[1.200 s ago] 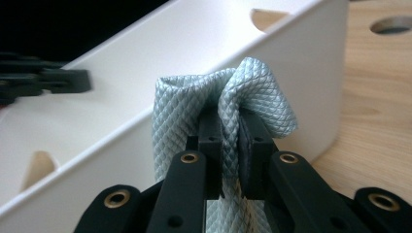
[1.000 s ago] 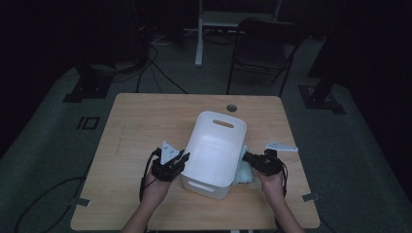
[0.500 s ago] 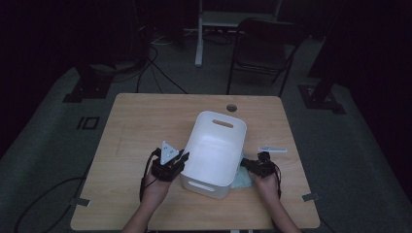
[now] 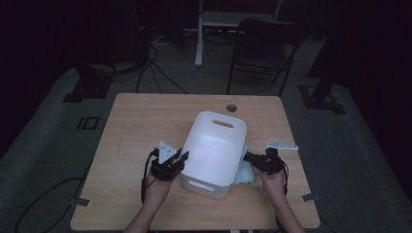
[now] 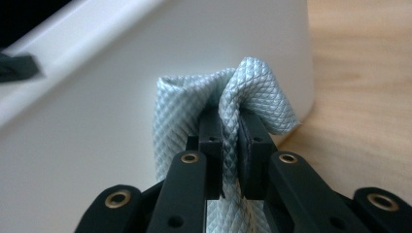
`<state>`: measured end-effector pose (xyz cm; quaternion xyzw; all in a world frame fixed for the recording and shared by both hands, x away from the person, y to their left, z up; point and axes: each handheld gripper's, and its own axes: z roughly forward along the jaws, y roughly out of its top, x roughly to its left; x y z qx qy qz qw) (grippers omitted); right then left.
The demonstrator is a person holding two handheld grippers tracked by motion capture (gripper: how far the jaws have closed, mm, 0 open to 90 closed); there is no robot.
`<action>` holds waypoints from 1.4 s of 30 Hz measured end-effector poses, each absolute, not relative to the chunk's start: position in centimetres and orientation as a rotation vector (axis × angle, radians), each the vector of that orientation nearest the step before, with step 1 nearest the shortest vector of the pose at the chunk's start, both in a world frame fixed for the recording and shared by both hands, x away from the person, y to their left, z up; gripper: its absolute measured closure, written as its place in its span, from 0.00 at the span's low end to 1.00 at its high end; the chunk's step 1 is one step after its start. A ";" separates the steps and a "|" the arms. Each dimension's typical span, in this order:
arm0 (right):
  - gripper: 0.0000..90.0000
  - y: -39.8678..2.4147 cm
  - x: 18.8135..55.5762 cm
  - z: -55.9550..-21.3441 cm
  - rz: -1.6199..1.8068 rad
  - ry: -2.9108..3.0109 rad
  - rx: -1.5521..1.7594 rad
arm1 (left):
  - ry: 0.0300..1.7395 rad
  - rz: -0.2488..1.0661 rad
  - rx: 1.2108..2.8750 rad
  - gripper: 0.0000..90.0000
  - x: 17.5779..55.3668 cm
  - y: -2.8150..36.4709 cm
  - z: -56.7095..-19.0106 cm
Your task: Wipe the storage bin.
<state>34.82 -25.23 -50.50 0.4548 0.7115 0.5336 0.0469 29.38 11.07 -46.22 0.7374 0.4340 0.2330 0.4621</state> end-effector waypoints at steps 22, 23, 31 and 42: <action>0.91 -33.3 35.9 -51.1 1.429 1.923 1.613 | 1.031 0.506 1.823 0.53 29.5 11.1 -46.2; 0.90 -33.5 36.2 -51.4 1.411 1.923 1.634 | 1.029 0.503 1.823 0.51 29.5 11.1 -46.2; 0.56 -34.5 37.1 -52.1 1.355 1.863 1.700 | 0.981 0.492 1.820 0.36 29.4 11.0 -46.0; 0.24 -33.3 36.5 -51.2 1.417 1.969 1.625 | 0.941 0.489 1.797 0.21 29.4 11.5 -45.5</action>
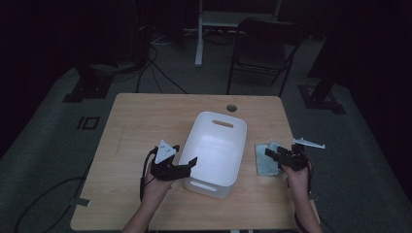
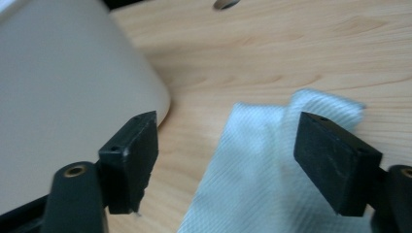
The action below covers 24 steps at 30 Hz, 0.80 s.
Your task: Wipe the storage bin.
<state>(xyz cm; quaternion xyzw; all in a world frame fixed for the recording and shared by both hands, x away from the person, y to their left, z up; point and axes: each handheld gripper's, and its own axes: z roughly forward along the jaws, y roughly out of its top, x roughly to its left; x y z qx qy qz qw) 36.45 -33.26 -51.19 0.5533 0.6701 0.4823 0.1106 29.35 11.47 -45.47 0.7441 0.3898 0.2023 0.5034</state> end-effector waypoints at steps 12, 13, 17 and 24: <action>0.19 -30.1 35.6 -51.1 1.381 2.066 1.475 | 0.924 0.500 1.763 0.17 28.9 12.7 -44.0; 0.19 -30.0 35.6 -51.1 1.382 2.068 1.471 | 0.921 0.495 1.763 0.17 28.9 12.8 -43.8; 0.20 -29.5 35.3 -51.1 1.380 2.091 1.452 | 0.895 0.502 1.778 0.17 28.4 13.1 -43.3; 0.20 -29.2 34.9 -51.1 1.372 2.109 1.436 | 0.887 0.528 1.763 0.17 27.7 14.2 -43.2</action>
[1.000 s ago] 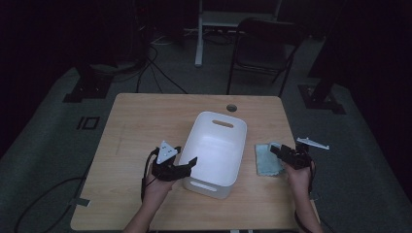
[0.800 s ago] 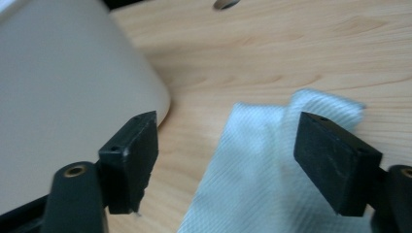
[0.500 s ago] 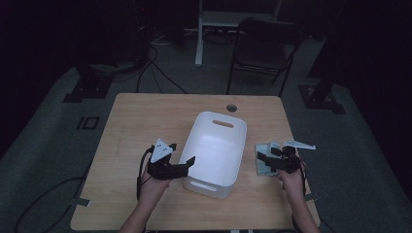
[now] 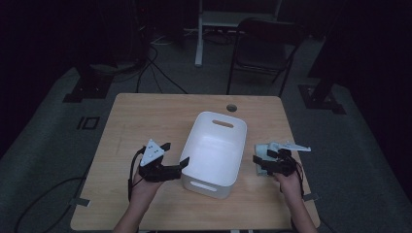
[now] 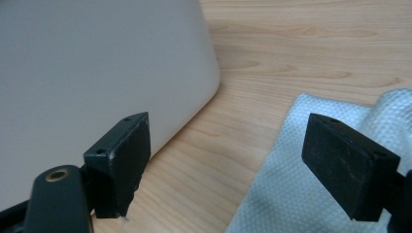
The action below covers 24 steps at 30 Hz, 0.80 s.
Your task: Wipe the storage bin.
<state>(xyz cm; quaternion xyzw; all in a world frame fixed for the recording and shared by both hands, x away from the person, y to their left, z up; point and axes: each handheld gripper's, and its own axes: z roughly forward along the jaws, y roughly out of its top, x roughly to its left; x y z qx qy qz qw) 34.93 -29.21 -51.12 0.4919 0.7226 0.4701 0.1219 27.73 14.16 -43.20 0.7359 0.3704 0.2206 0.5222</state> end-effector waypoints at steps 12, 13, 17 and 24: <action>0.20 -29.0 33.8 -51.4 1.386 2.144 1.403 | 0.921 0.575 1.728 0.17 26.3 17.6 -42.9; 0.20 -29.0 33.7 -51.4 1.388 2.143 1.403 | 0.928 0.576 1.722 0.17 26.2 17.9 -43.0; 0.20 -29.0 33.3 -51.6 1.383 2.148 1.403 | 0.948 0.576 1.705 0.17 26.1 19.1 -43.6; 0.20 -29.2 32.4 -51.9 1.385 2.152 1.396 | 1.008 0.584 1.706 0.17 26.0 20.7 -45.3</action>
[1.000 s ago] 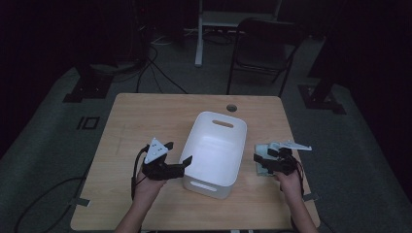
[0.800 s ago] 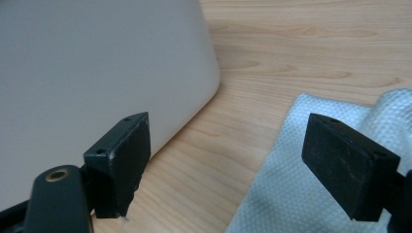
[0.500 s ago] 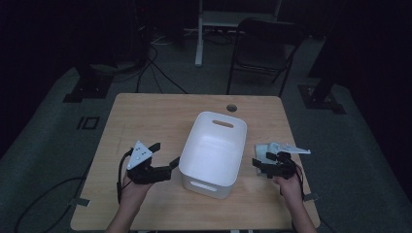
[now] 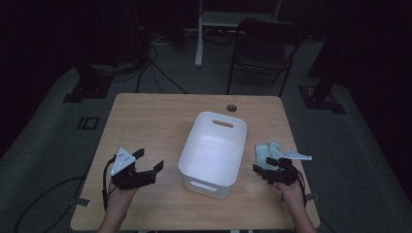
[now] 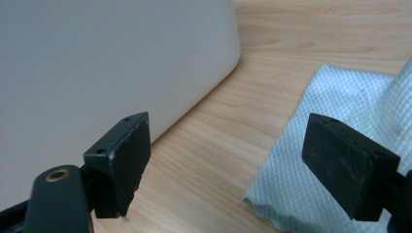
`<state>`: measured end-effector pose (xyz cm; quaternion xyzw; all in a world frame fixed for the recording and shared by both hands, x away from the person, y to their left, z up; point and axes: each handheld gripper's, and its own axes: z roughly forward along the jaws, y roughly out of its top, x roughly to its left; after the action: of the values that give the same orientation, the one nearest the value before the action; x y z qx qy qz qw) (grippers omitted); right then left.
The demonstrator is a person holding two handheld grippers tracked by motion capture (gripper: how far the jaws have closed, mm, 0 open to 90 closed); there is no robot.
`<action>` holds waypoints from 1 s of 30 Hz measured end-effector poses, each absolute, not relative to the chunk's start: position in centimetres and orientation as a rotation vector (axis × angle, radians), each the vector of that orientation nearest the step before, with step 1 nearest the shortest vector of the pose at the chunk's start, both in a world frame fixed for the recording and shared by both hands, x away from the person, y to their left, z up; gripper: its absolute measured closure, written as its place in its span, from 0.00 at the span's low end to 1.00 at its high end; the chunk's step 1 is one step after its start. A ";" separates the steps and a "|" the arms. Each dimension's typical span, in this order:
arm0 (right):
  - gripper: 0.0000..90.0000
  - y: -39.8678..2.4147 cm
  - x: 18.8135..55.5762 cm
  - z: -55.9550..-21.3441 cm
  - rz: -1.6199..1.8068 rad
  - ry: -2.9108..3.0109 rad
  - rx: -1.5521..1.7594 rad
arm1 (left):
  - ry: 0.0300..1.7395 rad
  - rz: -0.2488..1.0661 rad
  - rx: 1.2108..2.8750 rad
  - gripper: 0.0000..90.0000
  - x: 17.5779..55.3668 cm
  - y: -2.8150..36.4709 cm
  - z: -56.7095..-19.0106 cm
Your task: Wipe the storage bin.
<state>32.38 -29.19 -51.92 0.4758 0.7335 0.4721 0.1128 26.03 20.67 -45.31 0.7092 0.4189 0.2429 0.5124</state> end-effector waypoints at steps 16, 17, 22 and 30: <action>0.20 -30.3 30.1 -53.1 1.365 2.161 1.397 | 1.124 0.551 1.774 0.17 25.7 22.8 -50.5; 0.20 -30.3 29.9 -53.2 1.357 2.161 1.401 | 1.128 0.552 1.781 0.17 25.7 22.9 -50.7; 0.20 -30.7 29.4 -53.7 1.332 2.160 1.395 | 1.157 0.550 1.801 0.17 25.4 23.2 -51.7; 0.20 -31.2 28.5 -54.6 1.302 2.156 1.397 | 1.212 0.557 1.827 0.17 24.7 23.9 -53.2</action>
<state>28.54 -31.22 -54.60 0.4809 0.7422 0.4482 0.1307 24.75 23.92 -53.20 0.7310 0.4846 0.2227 0.4257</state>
